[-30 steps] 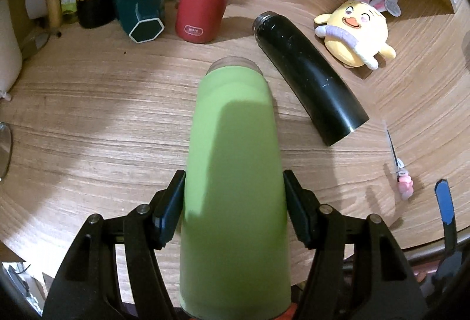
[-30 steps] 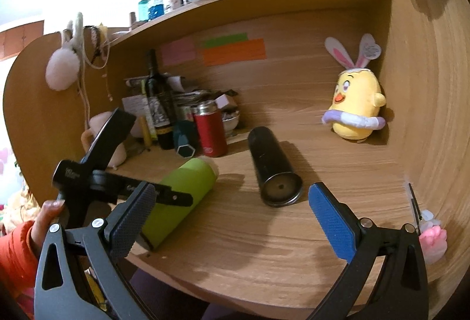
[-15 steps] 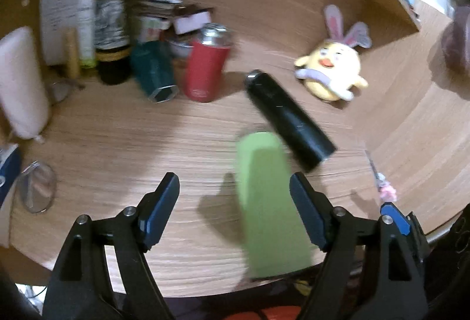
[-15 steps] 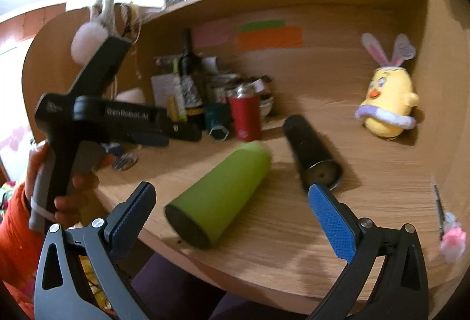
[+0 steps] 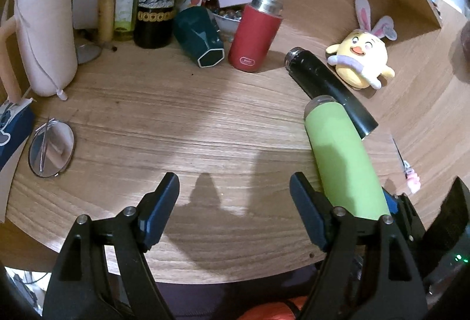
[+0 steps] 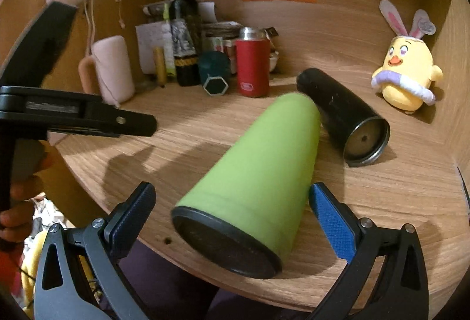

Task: Flip cup upside down
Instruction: 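Lift the tumbler with the left tool while the right tool grasps its black lid end, then rotate the tumbler upright with the right tool, lid end up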

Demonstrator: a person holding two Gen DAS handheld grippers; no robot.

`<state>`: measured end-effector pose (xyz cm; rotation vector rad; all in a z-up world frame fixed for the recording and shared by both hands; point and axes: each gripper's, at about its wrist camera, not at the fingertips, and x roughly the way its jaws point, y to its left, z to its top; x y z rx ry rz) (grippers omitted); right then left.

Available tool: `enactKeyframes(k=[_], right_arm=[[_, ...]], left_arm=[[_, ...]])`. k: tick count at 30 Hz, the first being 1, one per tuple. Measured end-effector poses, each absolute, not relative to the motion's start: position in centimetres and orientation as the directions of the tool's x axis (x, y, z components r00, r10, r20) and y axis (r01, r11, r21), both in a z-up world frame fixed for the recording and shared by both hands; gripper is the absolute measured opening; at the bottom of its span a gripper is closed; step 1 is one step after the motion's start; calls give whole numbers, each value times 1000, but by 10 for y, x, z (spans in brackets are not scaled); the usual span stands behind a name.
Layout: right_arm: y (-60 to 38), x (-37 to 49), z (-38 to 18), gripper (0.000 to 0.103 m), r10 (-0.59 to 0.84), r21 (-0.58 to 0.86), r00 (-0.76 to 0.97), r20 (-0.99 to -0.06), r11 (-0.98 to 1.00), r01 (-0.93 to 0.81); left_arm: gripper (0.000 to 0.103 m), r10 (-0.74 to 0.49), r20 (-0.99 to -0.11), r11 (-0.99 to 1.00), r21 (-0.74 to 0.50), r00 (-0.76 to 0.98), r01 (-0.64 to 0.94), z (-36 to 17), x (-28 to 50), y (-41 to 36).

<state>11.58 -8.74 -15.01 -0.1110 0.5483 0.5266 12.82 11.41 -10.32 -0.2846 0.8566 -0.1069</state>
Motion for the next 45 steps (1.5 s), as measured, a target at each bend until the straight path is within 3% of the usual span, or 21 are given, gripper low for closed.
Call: enactKeyframes(k=[2, 19, 24, 30, 45], right_arm=[[-89, 118, -154, 89, 430, 33, 737, -521, 874, -486], [-94, 99, -156, 65, 554, 62, 668, -496, 790, -610], [-109, 103, -150, 64, 573, 111, 653, -496, 788, -606], [-117, 97, -128, 64, 567, 78, 703, -429, 798, -597], [-118, 101, -72, 64, 586, 17, 744, -322, 789, -614]], left_arm=[[78, -205, -720, 960, -279, 663, -6, -102, 125, 112], [77, -203, -665, 979, -151, 718, 137, -85, 107, 66], [77, -198, -661, 980, -123, 724, 156, -85, 113, 56], [77, -244, -637, 970, -171, 731, 175, -74, 118, 57], [78, -379, -501, 925, -193, 778, 326, 4, 100, 58]])
